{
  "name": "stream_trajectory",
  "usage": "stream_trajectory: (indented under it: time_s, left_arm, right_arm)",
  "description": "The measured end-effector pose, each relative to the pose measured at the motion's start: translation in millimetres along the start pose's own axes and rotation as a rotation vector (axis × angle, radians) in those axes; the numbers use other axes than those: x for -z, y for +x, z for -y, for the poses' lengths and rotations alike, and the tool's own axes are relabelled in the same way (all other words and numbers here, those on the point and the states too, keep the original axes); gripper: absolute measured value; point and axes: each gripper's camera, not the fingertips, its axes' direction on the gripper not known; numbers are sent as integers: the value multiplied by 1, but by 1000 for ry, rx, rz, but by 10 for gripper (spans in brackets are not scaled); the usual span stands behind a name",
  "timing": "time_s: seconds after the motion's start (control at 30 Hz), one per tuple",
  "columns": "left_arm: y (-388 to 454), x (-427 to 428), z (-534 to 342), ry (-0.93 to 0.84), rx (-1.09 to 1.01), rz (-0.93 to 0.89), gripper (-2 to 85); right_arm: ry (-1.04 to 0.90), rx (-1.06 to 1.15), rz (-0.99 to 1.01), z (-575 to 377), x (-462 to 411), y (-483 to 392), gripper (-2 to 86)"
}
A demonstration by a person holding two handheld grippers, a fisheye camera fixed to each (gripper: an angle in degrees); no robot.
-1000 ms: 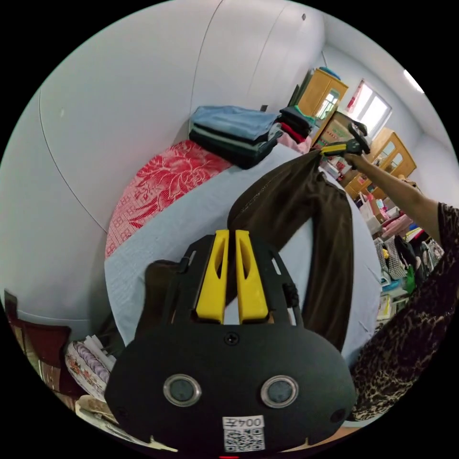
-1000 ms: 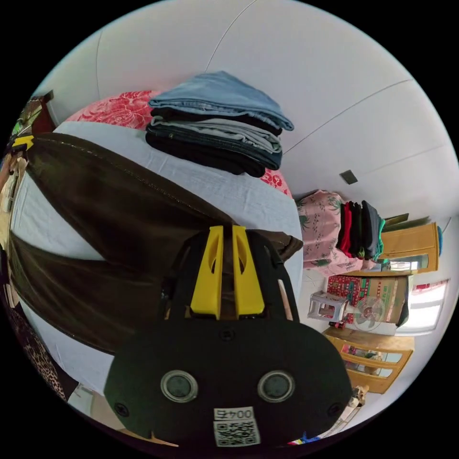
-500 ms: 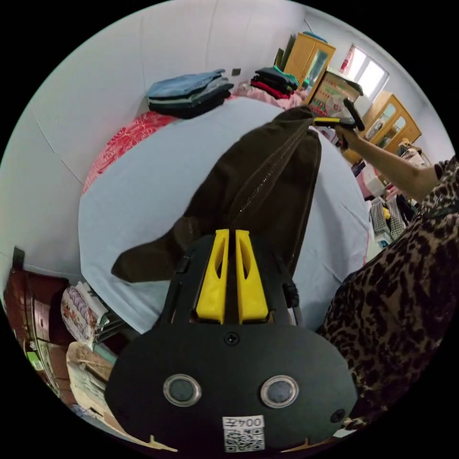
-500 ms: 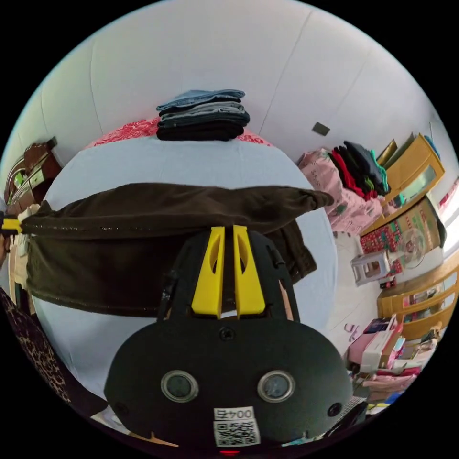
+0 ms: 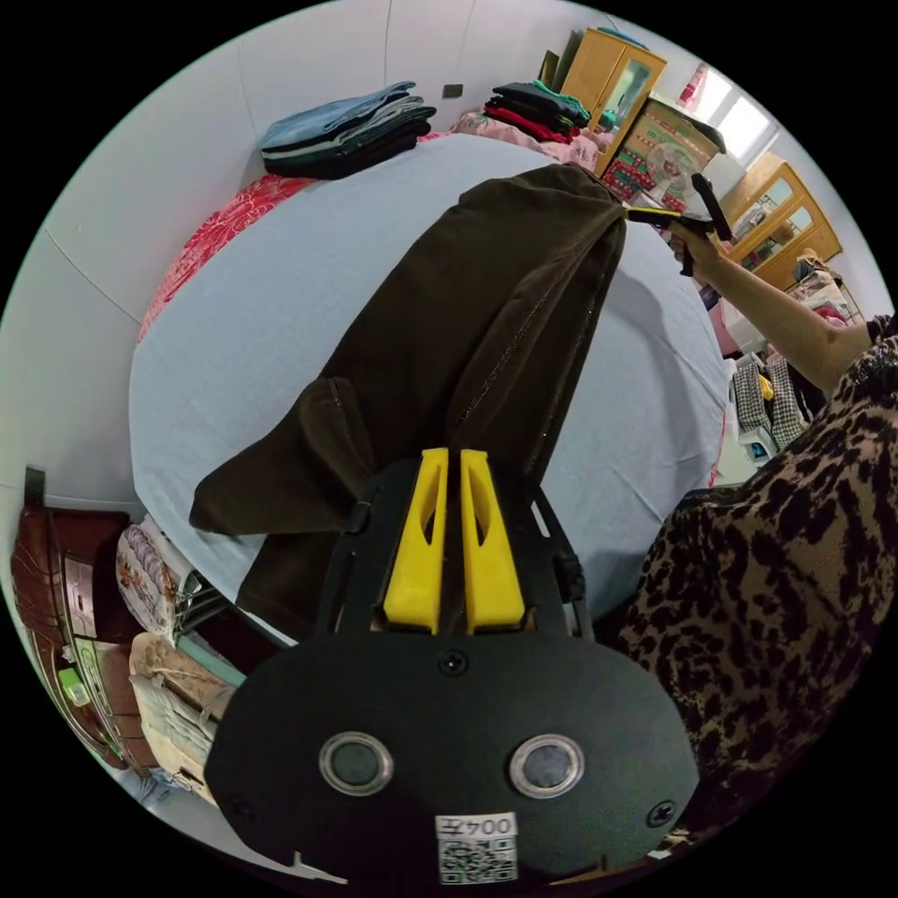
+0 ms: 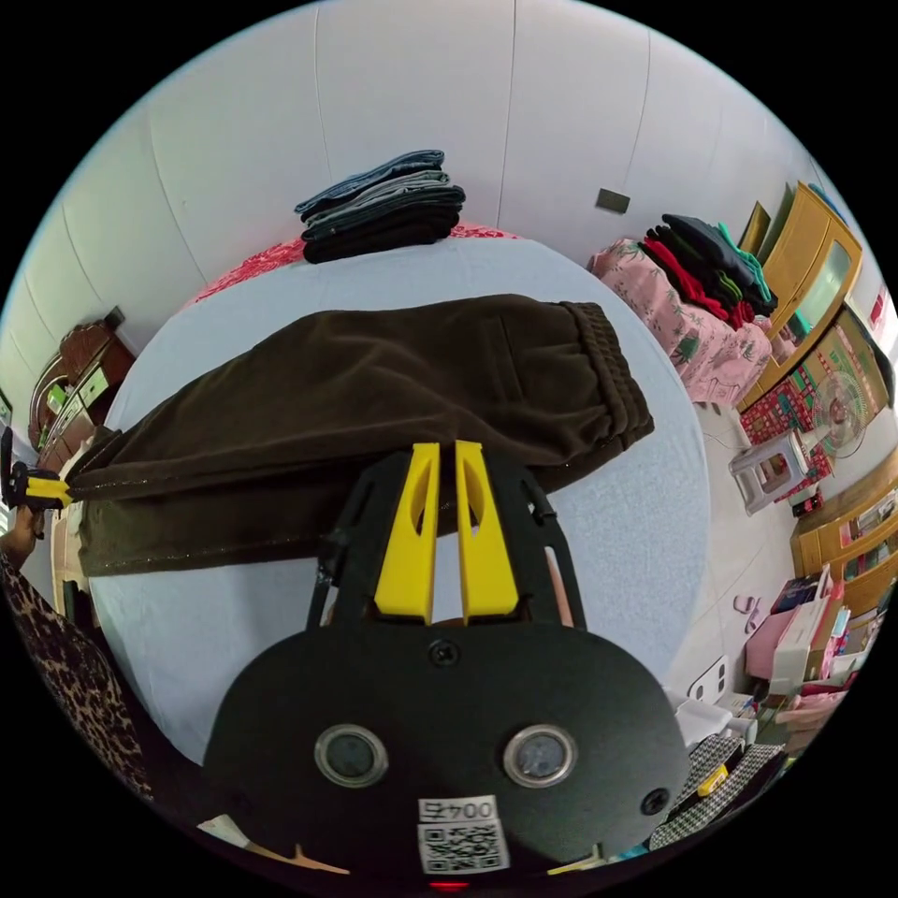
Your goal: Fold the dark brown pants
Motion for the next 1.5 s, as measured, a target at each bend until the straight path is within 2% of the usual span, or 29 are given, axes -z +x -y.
stream_trajectory:
  time_s: [0.27,0.47,0.93,1.13,1.27,1.37,1.43,1.5]
  left_arm:
    - [44,-32,9,-88,-60,-27,23]
    - [45,-47,13,-96,-13,-67,24]
    - [46,-90,14,-172,-43,-66,22]
    - [39,-115,8,-215,-32,-80,20]
    - [24,-121,3,-219,-1,-114,16]
    - [15,-124,-6,-199,16,-131,15]
    - [10,-125,-13,-180,27,-135,15]
    - [4,-126,-20,-163,45,-142,14]
  right_arm:
    - [-26,-10,34,-28,-38,23,41]
    - [-34,20,16,-32,-64,20,42]
    - [-143,87,3,-37,-155,12,45]
    - [-196,-24,73,-31,-176,20,59]
    - [-294,-152,-17,-42,-182,27,93]
    - [-155,-218,167,-59,-158,13,104]
    - [-43,-242,382,-72,-146,-21,103]
    - [-23,-244,558,-78,-151,-58,104]
